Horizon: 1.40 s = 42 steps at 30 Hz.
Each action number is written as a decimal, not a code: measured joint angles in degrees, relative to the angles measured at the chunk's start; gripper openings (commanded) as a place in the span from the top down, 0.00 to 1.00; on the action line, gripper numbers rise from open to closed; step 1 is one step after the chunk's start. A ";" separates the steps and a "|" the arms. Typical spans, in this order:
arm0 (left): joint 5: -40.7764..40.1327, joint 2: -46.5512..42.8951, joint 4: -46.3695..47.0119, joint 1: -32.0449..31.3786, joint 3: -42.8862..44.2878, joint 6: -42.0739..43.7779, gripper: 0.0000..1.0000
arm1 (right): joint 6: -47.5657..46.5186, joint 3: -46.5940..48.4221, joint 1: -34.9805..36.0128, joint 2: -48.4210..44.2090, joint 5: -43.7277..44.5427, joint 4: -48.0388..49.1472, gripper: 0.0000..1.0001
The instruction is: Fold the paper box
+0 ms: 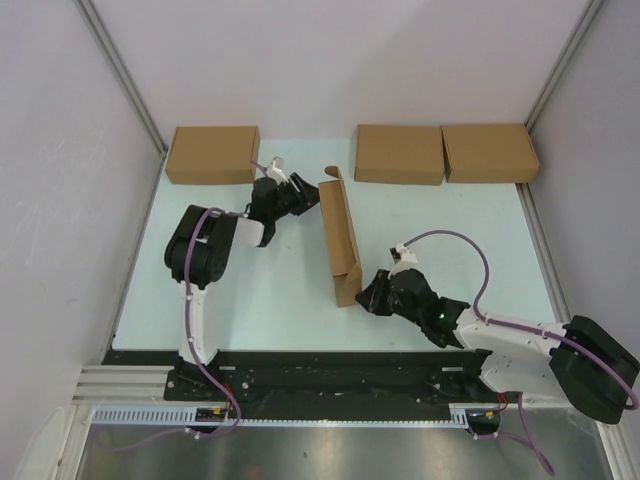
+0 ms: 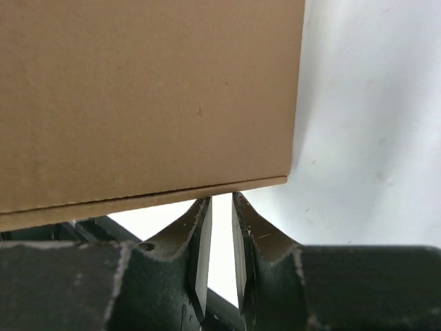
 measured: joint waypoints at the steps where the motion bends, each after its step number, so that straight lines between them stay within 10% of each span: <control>1: 0.92 0.02 0.98 -0.22 -0.55 -0.46 0.50 | -0.02 0.00 -0.59 0.00 -0.17 0.02 0.76; 21: 6.32 -0.17 15.08 -2.51 -8.04 -5.22 0.49 | -2.62 0.00 -6.54 -6.36 -1.29 -5.16 0.65; 28: 2.29 -3.21 12.31 -2.40 -9.22 -4.61 0.50 | -3.98 0.00 -1.90 -13.16 6.19 -10.51 0.44; 34: -3.89 -10.71 7.52 -2.54 -15.93 -4.68 0.50 | -2.51 0.00 3.37 -13.51 17.27 -14.27 0.48; 42: -12.39 -22.86 -0.37 -3.78 -26.01 -4.76 0.48 | -3.76 4.20 -13.60 -10.75 17.73 -13.27 0.45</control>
